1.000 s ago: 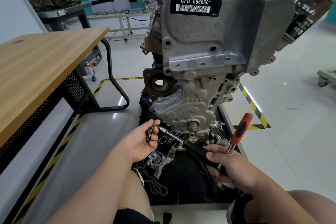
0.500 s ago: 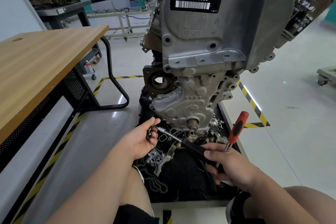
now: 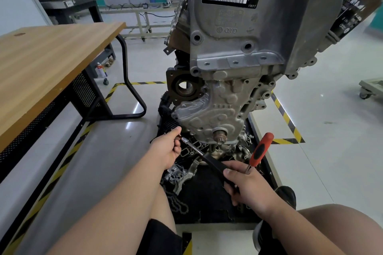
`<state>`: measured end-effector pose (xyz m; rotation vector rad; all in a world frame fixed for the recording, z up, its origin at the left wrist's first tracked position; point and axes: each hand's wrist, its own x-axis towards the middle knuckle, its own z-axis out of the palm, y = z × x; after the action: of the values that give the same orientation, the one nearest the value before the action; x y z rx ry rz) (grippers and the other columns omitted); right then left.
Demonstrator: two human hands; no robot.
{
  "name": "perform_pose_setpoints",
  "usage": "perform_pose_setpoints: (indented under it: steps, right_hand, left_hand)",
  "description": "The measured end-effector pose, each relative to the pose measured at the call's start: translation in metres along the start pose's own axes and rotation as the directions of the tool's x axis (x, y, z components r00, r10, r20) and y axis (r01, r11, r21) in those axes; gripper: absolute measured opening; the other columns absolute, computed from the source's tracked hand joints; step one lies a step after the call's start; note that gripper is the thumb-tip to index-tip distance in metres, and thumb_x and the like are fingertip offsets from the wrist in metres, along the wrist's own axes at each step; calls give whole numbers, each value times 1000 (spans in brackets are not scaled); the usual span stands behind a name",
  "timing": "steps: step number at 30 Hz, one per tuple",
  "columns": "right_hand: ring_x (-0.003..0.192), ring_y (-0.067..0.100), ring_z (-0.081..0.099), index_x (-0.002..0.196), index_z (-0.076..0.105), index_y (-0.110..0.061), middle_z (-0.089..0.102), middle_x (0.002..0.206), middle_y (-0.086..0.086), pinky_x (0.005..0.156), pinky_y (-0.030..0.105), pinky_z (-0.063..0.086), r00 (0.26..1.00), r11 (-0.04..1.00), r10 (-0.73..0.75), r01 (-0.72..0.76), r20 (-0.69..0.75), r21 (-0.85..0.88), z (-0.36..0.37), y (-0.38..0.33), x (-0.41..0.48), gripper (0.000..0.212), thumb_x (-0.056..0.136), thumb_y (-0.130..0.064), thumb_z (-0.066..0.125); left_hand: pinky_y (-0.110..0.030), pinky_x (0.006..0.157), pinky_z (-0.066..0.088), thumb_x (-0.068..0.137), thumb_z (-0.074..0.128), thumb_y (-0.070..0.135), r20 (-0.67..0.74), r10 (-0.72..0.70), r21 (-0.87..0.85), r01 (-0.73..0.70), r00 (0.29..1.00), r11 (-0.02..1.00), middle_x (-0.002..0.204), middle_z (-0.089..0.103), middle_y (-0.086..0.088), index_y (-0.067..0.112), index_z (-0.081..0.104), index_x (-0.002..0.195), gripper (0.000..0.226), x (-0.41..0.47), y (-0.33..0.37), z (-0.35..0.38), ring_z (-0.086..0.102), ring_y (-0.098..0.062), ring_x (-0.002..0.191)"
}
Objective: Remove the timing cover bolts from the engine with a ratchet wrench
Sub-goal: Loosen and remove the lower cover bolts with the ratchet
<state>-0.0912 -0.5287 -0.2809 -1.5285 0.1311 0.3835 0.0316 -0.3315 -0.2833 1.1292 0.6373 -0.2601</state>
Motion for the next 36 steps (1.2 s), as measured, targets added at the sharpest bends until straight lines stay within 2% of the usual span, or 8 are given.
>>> perform_pose_setpoints:
  steps: [4,8,12,20,23,26,31,36]
  right_hand:
    - [40,14,40,109,60,-11,46,55,6,44,29,39,993,971,99,-82,-66,226,15,8,4,14,99,-14,50]
    - [32,13,25,97,53,-11,44,57,8,49,31,36,983,896,183,-162,-11,412,29,14,6,12,100,-19,45]
    - [34,14,33,89,57,-12,46,58,9,47,30,36,982,927,170,-131,-83,352,50,19,12,16,100,-16,46]
    - [50,18,50,109,59,-17,55,60,6,46,29,43,946,961,191,-126,-261,246,98,38,33,12,99,-16,52]
    - [48,19,48,100,65,-18,53,60,8,46,28,42,936,934,217,-117,-278,338,107,33,43,12,98,-17,53]
    - [46,16,49,74,72,-26,53,58,5,45,29,42,937,940,194,-94,-290,327,113,30,49,32,98,-18,52]
    - [45,17,47,81,73,-29,53,58,3,41,27,41,919,958,181,-84,-351,273,119,33,55,30,98,-18,51]
    - [42,16,44,108,66,-18,50,60,5,41,24,39,921,965,158,-67,-357,253,112,35,59,18,99,-17,50]
  left_hand:
    - [-13,31,27,90,68,23,7,-6,40,6,1000,999,61,45,4,12,58,77,20,9,2,5,38,0,34]
    - [-14,31,24,95,61,28,53,-15,203,4,999,979,58,43,4,14,58,74,26,20,6,2,34,-5,42]
    - [-16,35,24,97,58,30,-17,29,400,-19,999,916,59,38,1,12,61,77,27,33,10,-2,28,-11,47]
    - [-18,39,18,99,47,19,77,31,313,-54,997,948,50,46,3,13,62,83,23,64,-2,-6,27,-11,39]
    - [-17,37,19,97,47,17,92,-5,284,-21,996,959,59,43,-1,14,60,81,21,71,-1,-1,27,-12,41]
    - [-14,36,22,95,52,18,81,-40,311,13,996,950,54,41,0,14,58,78,19,74,-1,2,30,-15,39]
    - [-24,46,28,95,50,17,204,163,482,-244,965,842,56,45,-1,14,50,68,26,86,1,-8,37,-17,46]
    - [-24,39,28,99,48,30,273,313,558,-414,910,719,54,42,2,14,41,60,43,89,9,-16,37,-14,46]
